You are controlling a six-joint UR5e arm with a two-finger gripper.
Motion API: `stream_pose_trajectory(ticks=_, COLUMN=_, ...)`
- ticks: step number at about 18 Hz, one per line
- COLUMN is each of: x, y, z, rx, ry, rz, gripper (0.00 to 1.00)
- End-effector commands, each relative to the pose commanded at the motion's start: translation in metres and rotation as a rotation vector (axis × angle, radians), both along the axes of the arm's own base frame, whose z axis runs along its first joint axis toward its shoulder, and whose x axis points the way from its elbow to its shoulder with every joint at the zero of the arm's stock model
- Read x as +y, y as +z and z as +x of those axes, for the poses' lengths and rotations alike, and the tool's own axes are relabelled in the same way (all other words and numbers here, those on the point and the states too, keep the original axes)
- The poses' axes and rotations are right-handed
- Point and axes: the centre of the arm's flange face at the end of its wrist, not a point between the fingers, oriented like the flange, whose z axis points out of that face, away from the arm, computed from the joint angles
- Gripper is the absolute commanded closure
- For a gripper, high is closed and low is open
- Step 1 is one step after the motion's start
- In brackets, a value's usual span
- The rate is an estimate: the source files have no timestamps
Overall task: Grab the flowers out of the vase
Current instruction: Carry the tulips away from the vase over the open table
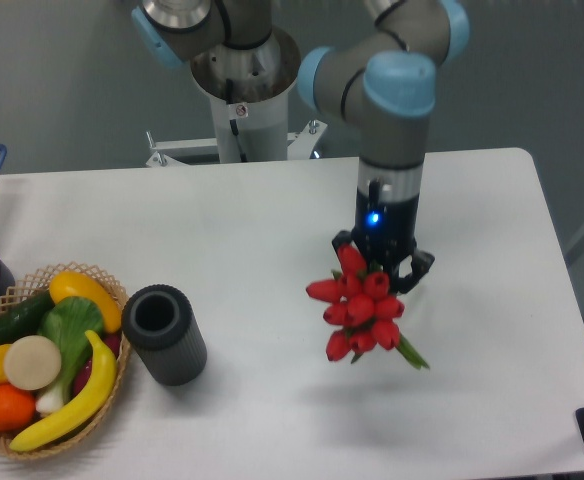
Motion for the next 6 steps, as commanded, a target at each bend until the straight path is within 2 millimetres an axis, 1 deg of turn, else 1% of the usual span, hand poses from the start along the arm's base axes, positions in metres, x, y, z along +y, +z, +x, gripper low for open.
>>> stream_pose_trajectory(ticks=1, x=0.001, y=0.0, z=0.0, rx=-0.002, ry=0.001, rz=-0.014, gripper=0.96)
stream_pose_trajectory(ticks=4, x=0.003, y=0.013, z=-0.003, rx=-0.075, ry=0.003, rz=-0.07, gripper=0.96)
stream_pose_trajectory(ticks=6, x=-0.001, y=0.011, z=-0.004, rx=-0.103, ry=0.011, rz=-0.129, gripper=0.96)
